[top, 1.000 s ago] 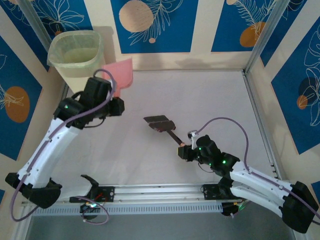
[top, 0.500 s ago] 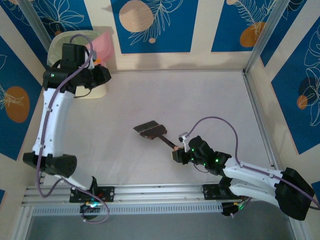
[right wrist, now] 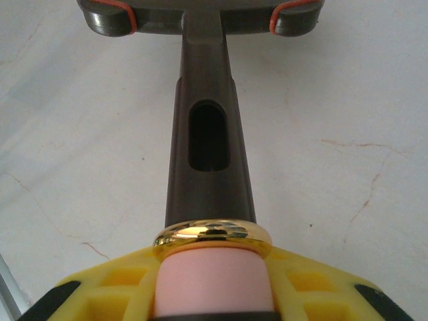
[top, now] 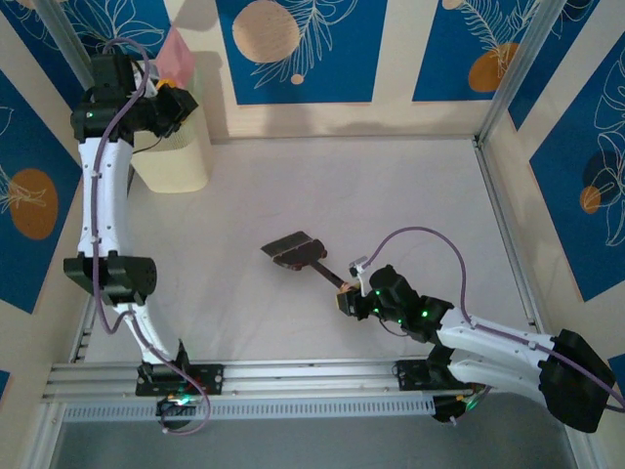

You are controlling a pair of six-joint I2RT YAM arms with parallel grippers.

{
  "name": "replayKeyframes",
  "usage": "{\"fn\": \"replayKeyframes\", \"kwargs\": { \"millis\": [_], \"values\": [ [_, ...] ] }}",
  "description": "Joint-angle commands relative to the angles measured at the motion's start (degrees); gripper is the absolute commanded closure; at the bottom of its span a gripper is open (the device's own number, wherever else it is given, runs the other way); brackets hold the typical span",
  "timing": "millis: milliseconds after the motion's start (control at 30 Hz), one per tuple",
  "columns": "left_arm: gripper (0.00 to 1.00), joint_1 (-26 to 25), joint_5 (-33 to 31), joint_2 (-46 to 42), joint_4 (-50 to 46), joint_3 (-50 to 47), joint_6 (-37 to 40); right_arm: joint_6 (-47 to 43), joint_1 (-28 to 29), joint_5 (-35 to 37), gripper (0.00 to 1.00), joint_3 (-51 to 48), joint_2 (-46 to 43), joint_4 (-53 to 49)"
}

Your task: Sweep away the paper scraps from the table

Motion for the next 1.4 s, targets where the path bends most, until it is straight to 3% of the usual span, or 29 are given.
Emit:
{"fn": "replayKeyframes", "kwargs": {
  "millis": [0, 267, 467, 733, 1033, 1367],
  "values": [
    [1.0, 1.75, 5.34, 1.8, 6.82, 1.66, -6.34, -1.61, 0.16, 1.44, 1.0, 2.3, -0.08, 3.1],
    [1.0, 1.93, 6.88, 1.53, 24.97, -5.35, -18.17, -1.9, 0.19, 1.22, 1.0, 3.01, 1.58, 3.04],
    [1.0, 3.37, 10.61, 2.27, 44.86, -15.12, -33.43, -2.05, 0.3, 1.62, 1.0, 3.2, 1.62, 2.51],
    [1.0, 4.51, 10.53, 4.37, 47.95, -16.71, -35.23, -2.24, 0.35, 1.35, 1.0, 3.12, 1.89, 3.03],
    [1.0, 5.28, 10.07, 4.76, 61.9, -22.18, -44.76, -2.44, 0.3, 1.16, 1.0, 4.08, 3.69, 2.72],
    [1.0, 5.78, 7.87, 5.19, 83.49, -30.33, -58.13, -2.57, 0.35, 1.42, 1.0, 4.08, 4.01, 2.68]
  ]
}}
